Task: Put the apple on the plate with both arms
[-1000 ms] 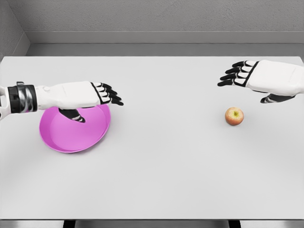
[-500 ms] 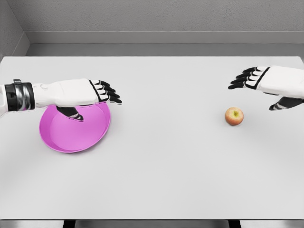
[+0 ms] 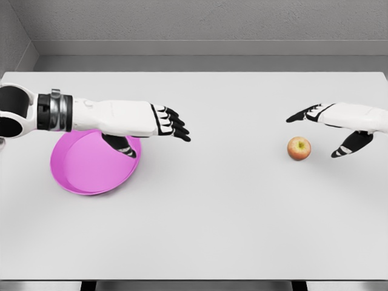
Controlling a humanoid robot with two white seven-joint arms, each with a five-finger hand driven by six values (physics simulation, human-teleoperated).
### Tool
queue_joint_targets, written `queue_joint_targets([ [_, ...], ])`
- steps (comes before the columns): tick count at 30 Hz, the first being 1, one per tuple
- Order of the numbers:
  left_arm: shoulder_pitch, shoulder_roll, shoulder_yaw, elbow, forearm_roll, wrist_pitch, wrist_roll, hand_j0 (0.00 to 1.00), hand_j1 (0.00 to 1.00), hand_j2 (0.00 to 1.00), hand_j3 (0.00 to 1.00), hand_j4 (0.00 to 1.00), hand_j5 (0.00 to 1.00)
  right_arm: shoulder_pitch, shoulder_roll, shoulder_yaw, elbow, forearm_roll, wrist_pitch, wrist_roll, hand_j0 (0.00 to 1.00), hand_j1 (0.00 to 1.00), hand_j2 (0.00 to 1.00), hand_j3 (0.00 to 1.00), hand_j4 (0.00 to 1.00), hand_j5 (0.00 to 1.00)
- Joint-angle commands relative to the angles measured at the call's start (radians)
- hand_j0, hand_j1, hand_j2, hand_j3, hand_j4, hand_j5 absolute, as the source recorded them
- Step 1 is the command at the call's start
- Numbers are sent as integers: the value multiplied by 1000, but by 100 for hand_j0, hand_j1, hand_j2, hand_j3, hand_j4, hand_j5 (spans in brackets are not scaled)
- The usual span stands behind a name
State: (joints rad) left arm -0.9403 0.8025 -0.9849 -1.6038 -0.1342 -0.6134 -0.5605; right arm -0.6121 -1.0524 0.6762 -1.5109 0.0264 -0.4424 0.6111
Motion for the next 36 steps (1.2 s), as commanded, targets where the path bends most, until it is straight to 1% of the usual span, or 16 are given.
queue_joint_targets([
  [1,0,-6,-8,15,10,3,-2,100,100,100,100,100,100,0,29,31,32,40,42,0,100,100,100,100,100,100],
  [2,2,-6,-8,27,10,3,-2,100,100,100,100,100,100,-2,49,33,51,43,42,0,100,100,100,100,100,100],
  [4,2,-8,-8,28,10,3,-2,100,100,100,100,100,100,-3,51,33,54,43,42,0,100,100,100,100,100,100],
  [6,5,-6,-1,47,10,3,-2,100,100,100,100,100,100,-5,54,46,54,43,42,0,100,100,100,100,100,100],
  [12,3,-8,-9,45,4,3,-2,100,100,100,100,100,100,-12,77,63,61,43,57,0,100,100,100,100,100,100],
  [14,3,-6,-9,44,2,3,-4,100,100,100,100,100,100,-21,92,68,90,43,57,0,100,100,100,100,100,100],
  [16,2,0,-9,47,-12,3,-2,100,100,100,100,100,100,-31,101,88,106,43,57,0,100,100,100,100,100,100],
  [18,0,0,-9,50,-19,3,-2,100,100,100,100,100,100,-35,107,89,110,53,57,0,100,100,100,100,100,100],
  [20,0,0,-12,47,-19,3,-2,100,100,100,100,100,100,-41,118,89,135,56,57,0,100,100,100,100,100,100],
  [24,0,1,-12,48,-19,3,-2,100,100,100,100,100,100,-48,129,97,143,69,57,0,100,100,100,100,100,100],
  [28,0,1,-11,48,-19,3,-2,100,100,100,100,100,100,-55,152,105,175,87,57,0,100,100,100,100,100,100],
  [36,0,1,-11,48,-19,3,-2,100,100,100,100,100,100,-57,158,106,187,92,56,0,100,100,100,100,100,100],
])
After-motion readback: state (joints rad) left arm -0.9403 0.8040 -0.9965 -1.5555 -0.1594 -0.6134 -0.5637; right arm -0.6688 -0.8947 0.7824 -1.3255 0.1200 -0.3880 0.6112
